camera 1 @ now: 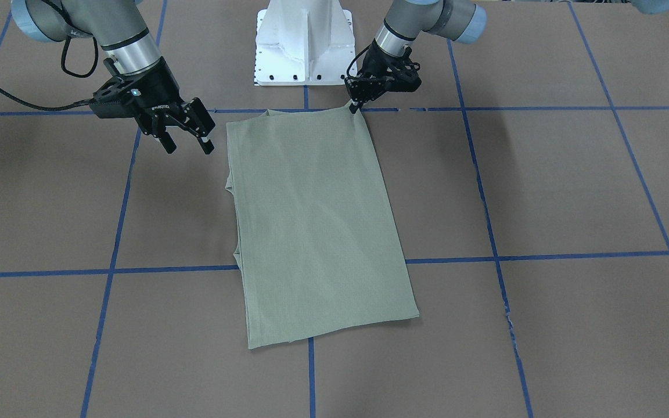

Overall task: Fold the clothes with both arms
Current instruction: 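Move the right gripper to the shirt's other near corner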

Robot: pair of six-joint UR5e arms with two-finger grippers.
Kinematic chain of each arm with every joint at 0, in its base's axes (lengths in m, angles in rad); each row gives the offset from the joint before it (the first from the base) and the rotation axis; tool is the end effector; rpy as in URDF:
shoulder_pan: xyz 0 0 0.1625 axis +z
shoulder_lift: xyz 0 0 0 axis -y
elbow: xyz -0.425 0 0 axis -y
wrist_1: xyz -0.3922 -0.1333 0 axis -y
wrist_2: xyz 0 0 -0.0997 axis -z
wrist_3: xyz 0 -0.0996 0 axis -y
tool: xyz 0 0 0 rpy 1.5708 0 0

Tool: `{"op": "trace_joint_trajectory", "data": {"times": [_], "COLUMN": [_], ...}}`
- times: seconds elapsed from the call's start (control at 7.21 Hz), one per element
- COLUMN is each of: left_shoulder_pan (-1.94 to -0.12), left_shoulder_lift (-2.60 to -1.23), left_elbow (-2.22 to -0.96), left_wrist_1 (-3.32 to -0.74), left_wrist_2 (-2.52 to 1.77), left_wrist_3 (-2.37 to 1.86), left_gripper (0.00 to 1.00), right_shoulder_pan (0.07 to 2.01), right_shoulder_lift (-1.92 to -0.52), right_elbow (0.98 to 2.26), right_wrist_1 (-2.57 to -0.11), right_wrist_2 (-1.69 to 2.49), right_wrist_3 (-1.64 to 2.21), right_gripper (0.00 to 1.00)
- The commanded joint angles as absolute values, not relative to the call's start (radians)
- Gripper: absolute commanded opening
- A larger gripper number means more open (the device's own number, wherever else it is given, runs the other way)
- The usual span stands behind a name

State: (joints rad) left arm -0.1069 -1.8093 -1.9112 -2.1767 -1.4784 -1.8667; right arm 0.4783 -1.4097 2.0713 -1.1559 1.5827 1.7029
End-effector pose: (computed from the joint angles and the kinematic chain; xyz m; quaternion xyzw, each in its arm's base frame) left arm 0.5397 -0.2012 0.3059 -0.0145 0.5589 -0.1910 0.8068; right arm -0.3943 -0.3532 0.3005 0.0833 -0.5058 0.2551 0.8198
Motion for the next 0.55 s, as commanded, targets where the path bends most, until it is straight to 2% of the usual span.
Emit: {"op": "trace_joint_trajectory", "data": {"times": [0.0, 0.42], "left_shoulder_pan": [-0.106, -0.113], "left_shoulder_lift": [-1.812, -1.816], "left_elbow": [-1.924, -1.933], "left_wrist_1": [-2.177, -2.177], "left_wrist_2": [-1.477, -1.477], "left_wrist_3": [-1.862, -1.862], "left_gripper": [0.00, 0.00], "right_shoulder_pan": [0.387, 0.237], "right_shoulder_lift": [-1.331, -1.203], "right_elbow": [2.066, 1.964], "right_wrist_1": [-1.295, -1.402], "right_wrist_2": [1.468, 1.384], "right_wrist_3": [1.869, 2.083], "right_gripper": [0.98, 0.91]}}
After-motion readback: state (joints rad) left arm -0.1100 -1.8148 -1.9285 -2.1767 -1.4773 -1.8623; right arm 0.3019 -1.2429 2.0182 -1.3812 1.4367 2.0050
